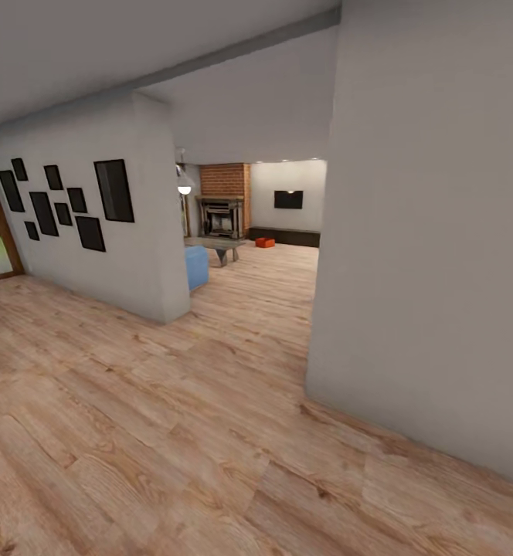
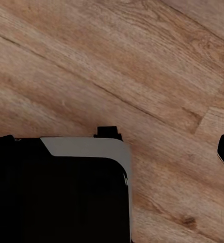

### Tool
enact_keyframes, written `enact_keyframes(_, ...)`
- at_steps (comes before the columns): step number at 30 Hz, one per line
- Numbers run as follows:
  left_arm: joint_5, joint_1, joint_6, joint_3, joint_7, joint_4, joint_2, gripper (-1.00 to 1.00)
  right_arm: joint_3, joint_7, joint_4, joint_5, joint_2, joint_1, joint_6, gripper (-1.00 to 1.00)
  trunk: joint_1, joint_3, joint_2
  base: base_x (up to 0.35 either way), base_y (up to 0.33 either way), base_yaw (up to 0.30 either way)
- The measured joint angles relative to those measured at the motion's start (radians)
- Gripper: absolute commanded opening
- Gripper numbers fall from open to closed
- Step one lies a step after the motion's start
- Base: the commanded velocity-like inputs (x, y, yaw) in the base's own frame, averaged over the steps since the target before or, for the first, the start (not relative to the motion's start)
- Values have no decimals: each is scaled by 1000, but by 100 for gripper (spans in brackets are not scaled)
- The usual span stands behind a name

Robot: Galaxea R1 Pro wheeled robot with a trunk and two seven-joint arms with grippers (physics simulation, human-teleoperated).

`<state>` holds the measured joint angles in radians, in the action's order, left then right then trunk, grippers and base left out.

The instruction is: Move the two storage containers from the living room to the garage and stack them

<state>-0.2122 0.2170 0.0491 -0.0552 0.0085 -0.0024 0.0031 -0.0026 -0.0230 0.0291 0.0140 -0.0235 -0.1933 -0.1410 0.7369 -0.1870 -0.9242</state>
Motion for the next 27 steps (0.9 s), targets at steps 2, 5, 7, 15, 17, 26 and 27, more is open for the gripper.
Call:
enact_keyframes(2, 1, 0, 0, 0, 0, 0, 0, 100, 0, 0, 0, 0, -1, 0, 0, 100, 0, 0, 0, 322, 0, 6)
enact_keyframes(5, 1, 0, 0, 0, 0, 0, 0, 100, 1, 0, 0, 0, -4, 0, 0, 100, 0, 0, 0, 322, 0, 2)
enact_keyframes(7, 1, 0, 0, 0, 0, 0, 0, 100, 1, 0, 0, 0, -6, 0, 0, 100, 0, 0, 0, 322, 0, 1)
enact_keyframes(15, 1, 0, 0, 0, 0, 0, 0, 100, 2, 0, 0, 0, -6, 0, 1, 100, 0, 0, 0, 322, 0, 0)
enact_keyframes(17, 1, 0, 0, 0, 0, 0, 0, 100, 1, 0, 0, 0, -5, 0, 1, 100, 0, 0, 0, 322, 0, 0)
enact_keyframes(26, 0, 0, 0, 0, 0, 0, 0, 100, 1, 0, 0, 0, -5, 0, 0, 100, 0, 0, 0, 322, 0, 0)
enact_keyframes(27, 0, 0, 0, 0, 0, 0, 0, 100, 1, 0, 0, 0, -4, 0, 0, 100, 0, 0, 0, 322, 0, 0)
